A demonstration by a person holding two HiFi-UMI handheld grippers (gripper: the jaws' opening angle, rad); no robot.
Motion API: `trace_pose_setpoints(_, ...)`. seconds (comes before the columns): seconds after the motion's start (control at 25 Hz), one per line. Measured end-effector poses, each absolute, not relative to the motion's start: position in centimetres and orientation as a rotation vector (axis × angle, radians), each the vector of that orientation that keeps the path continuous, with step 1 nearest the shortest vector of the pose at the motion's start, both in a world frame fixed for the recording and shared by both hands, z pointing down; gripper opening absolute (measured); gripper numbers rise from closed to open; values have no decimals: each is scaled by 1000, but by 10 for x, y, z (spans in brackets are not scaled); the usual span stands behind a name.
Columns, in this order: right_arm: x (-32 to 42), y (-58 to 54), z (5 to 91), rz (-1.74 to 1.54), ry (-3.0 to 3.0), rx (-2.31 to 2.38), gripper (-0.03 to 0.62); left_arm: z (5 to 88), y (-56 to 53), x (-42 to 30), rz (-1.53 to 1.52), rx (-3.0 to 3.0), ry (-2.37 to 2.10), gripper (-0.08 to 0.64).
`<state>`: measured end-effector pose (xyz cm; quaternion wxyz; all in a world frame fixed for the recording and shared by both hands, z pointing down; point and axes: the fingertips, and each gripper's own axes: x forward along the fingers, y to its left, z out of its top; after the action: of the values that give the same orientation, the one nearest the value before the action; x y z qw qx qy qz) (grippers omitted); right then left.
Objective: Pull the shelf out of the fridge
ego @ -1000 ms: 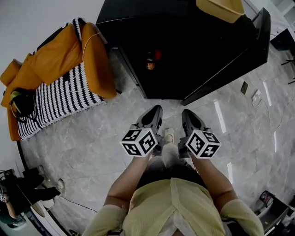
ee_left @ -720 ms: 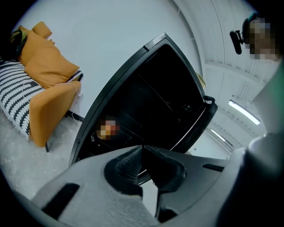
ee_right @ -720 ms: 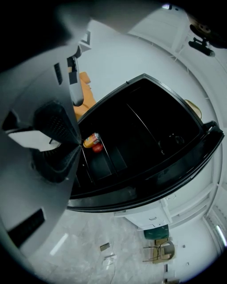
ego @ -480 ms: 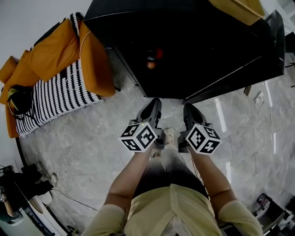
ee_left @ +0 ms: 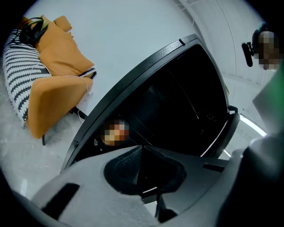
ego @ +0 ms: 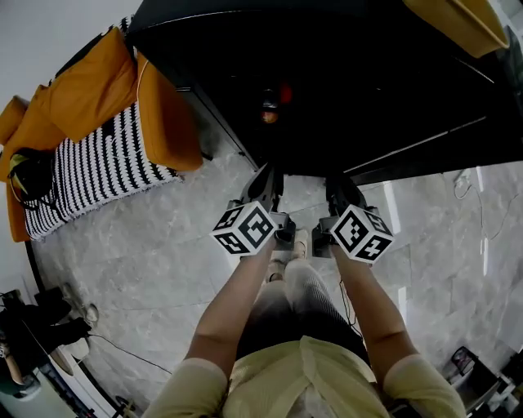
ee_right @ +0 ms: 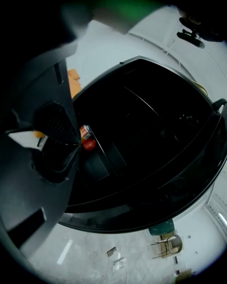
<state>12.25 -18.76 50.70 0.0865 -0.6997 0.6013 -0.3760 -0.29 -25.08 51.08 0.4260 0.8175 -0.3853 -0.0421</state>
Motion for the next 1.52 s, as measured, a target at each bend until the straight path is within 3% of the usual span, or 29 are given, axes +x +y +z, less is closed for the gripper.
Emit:
trace_pose_setpoints(1.32, 175, -273, 533, -1036, 1545, -2004, 32, 531, -339, 55, -196, 2116, -991, 32)
trace_pose_setpoints(1.52, 180, -281, 530, -1011, 1519, -1999, 34, 536, -345, 60, -245, 2057, -958, 114)
